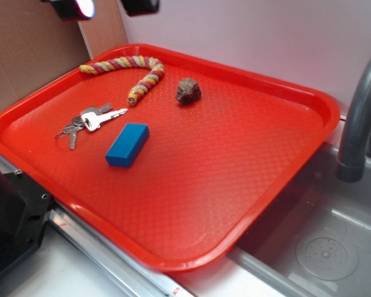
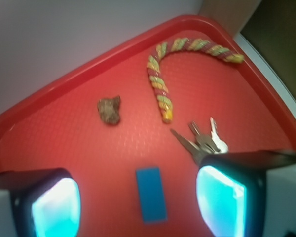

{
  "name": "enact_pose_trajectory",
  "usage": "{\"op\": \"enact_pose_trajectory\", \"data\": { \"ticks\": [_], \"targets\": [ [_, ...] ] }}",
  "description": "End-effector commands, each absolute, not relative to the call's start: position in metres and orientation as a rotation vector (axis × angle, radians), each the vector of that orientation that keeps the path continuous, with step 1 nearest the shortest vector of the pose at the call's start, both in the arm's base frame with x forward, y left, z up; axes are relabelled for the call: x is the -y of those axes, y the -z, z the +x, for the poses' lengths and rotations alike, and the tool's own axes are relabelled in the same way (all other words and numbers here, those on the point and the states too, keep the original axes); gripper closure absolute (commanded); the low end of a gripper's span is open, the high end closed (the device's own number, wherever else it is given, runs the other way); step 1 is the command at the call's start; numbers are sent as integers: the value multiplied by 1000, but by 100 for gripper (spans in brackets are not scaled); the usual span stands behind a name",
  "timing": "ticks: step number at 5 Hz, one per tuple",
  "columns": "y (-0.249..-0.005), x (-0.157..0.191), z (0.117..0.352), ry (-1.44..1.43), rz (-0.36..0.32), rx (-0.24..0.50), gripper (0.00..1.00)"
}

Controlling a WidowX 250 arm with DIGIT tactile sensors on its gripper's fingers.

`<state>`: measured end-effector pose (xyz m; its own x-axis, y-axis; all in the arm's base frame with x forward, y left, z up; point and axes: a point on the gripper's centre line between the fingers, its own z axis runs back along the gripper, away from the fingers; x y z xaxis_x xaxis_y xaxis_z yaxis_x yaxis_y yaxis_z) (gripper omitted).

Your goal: Grab the rock.

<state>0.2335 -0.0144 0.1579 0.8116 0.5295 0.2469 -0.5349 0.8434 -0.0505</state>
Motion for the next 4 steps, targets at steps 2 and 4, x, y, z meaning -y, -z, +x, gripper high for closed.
{"op": "enact_pose_trajectory", "data": {
  "ticks": [2, 4],
  "targets": [
    [-97, 25, 299, -505, 136, 330, 0],
    [-55, 12, 321, -481, 188, 249, 0]
  ]
}}
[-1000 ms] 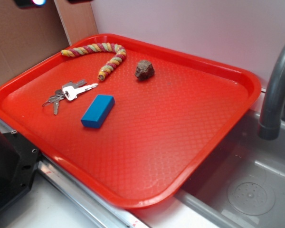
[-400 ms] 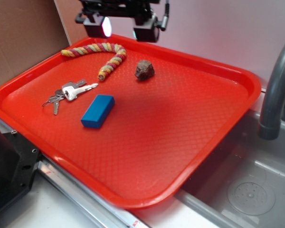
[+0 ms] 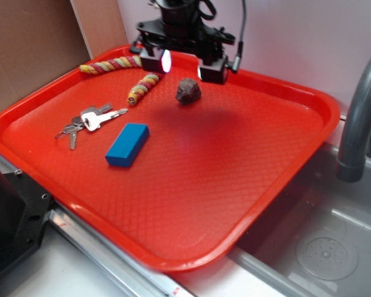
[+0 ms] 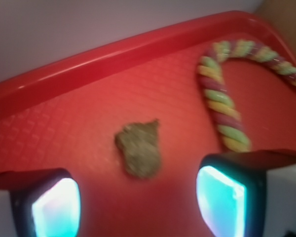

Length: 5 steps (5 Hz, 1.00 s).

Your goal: Grab the rock.

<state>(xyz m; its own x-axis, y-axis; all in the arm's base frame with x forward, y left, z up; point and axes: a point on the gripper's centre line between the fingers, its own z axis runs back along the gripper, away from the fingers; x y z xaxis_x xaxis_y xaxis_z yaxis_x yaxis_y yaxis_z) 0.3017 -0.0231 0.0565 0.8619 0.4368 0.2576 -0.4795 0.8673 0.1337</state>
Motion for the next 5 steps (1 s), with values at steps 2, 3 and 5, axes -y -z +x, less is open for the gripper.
{"op": "enact_pose_trajectory", "data": {
  "ticks": [2, 3, 5],
  "targets": [
    [-28, 2, 322, -490, 241, 192, 0],
    [-26, 3, 319, -488, 237, 191, 100],
    [-29, -1, 311, -487, 207, 177, 100]
  ]
}}
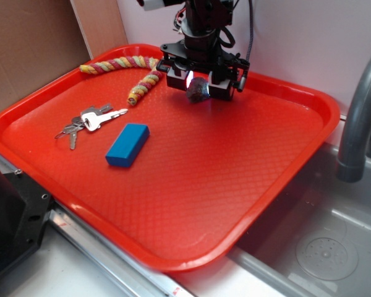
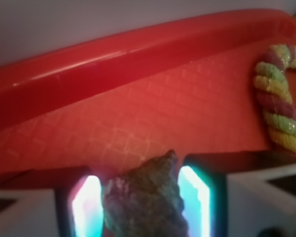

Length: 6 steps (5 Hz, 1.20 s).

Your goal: Grab the rock.

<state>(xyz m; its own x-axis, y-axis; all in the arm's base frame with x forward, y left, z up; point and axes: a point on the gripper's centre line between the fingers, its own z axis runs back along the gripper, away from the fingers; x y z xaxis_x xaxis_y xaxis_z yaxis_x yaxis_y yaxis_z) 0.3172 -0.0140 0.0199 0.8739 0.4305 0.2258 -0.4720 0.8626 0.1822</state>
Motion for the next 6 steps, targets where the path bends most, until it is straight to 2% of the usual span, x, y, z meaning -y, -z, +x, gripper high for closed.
{"op": "enact_pose_trajectory", "data": {
  "ticks": [1, 2, 3, 4, 5, 6],
  "targets": [
    [-51, 0, 304, -498, 158, 168, 100],
    [-94, 6, 289, -542, 60, 70, 100],
    [-126, 26, 272, -447, 0, 71, 100],
    [-158, 41, 245, -364, -43, 51, 100],
    [-179, 40, 218, -344, -78, 70, 100],
    [-186, 37, 201, -366, -70, 106, 100]
  ]
}}
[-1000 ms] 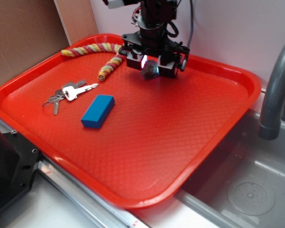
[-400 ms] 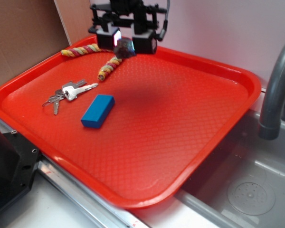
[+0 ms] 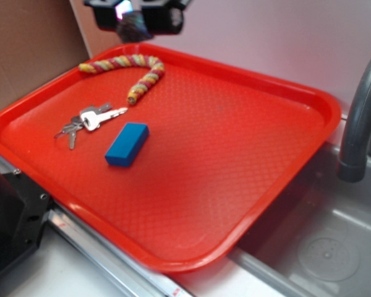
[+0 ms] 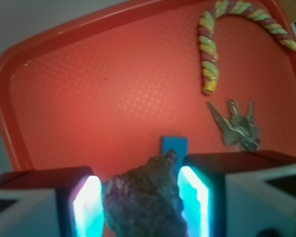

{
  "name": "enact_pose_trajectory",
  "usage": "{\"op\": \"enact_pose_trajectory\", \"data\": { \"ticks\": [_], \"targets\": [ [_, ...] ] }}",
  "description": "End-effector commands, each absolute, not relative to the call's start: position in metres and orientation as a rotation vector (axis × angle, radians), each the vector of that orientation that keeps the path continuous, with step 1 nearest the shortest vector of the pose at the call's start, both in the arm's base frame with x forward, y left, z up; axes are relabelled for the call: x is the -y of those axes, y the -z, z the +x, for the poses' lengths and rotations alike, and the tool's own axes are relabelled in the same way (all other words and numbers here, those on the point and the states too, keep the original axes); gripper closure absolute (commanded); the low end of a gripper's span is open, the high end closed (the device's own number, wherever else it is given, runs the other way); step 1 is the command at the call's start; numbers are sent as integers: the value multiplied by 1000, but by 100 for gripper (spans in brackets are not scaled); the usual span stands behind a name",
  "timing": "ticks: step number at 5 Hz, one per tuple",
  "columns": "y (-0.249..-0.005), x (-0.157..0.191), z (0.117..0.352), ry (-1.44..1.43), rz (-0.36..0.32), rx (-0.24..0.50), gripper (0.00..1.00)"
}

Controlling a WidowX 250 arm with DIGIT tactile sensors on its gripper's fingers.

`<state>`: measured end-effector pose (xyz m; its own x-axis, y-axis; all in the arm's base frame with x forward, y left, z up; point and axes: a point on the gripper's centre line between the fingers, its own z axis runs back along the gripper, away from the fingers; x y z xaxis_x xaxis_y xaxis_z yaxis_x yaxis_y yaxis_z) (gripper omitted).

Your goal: Grab the rock.

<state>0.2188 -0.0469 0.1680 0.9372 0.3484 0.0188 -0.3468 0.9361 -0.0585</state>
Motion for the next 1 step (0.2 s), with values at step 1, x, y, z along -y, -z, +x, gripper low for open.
{"op": "enact_pose_trajectory", "data": {
  "ticks": [1],
  "targets": [
    [-178, 33, 201, -327, -60, 71, 100]
  ]
}}
